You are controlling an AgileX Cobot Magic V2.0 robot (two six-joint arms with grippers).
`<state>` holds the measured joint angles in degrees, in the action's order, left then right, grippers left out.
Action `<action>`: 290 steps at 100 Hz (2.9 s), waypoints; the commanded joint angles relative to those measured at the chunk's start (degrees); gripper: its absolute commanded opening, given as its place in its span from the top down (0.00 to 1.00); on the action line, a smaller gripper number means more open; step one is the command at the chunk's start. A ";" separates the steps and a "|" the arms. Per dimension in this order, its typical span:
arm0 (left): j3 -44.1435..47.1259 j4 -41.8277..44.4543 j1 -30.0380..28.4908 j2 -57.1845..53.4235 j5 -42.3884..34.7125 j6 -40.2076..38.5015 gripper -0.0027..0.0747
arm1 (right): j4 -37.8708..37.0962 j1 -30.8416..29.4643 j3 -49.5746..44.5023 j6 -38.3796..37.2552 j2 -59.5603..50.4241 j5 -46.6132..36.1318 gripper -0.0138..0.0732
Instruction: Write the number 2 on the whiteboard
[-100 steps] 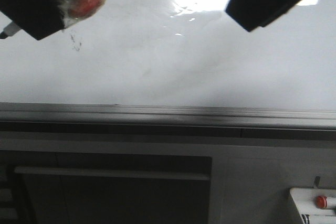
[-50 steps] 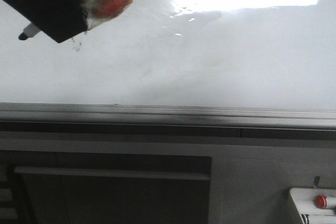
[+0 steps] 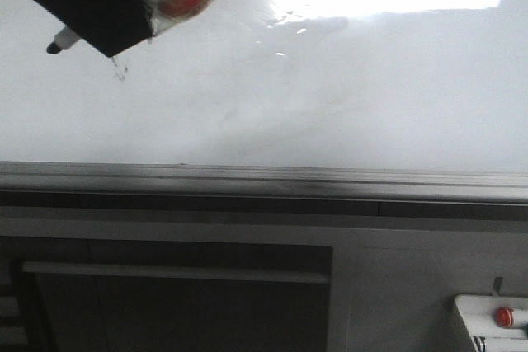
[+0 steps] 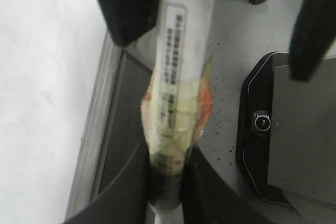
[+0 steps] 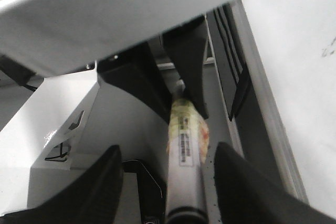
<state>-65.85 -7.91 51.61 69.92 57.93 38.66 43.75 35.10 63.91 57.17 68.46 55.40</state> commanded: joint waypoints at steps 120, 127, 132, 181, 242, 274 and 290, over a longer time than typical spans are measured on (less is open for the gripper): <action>-2.16 -1.84 0.49 -1.07 -3.71 1.56 0.77 | 2.64 0.00 1.97 1.92 1.10 -1.87 0.84; -2.16 -1.71 0.49 -1.19 -4.83 0.76 0.62 | 2.29 0.00 1.97 1.92 1.10 -1.87 0.84; -2.16 -1.48 0.22 -1.43 -5.69 -0.27 0.52 | 0.92 0.00 1.97 1.80 0.85 -2.09 0.84; 6.13 -1.47 -16.66 -19.56 -10.52 -14.92 0.42 | -23.81 -6.90 -2.21 -26.46 -14.20 -9.15 0.84; 21.93 -1.82 -31.19 -34.19 -20.28 -24.55 0.42 | -15.77 -11.89 -6.27 -32.76 -10.58 -14.69 0.84; 21.93 -1.72 -31.19 -34.07 -22.44 -24.55 0.42 | -16.65 -9.11 10.28 -31.69 5.18 -5.57 0.84; 21.93 -1.22 -31.19 -33.75 -22.48 -24.55 0.42 | -16.65 -9.11 16.16 -31.69 10.95 -2.86 0.84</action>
<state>-42.52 -8.70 20.57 35.51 39.97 14.62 26.18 26.01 75.71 24.67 78.45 53.10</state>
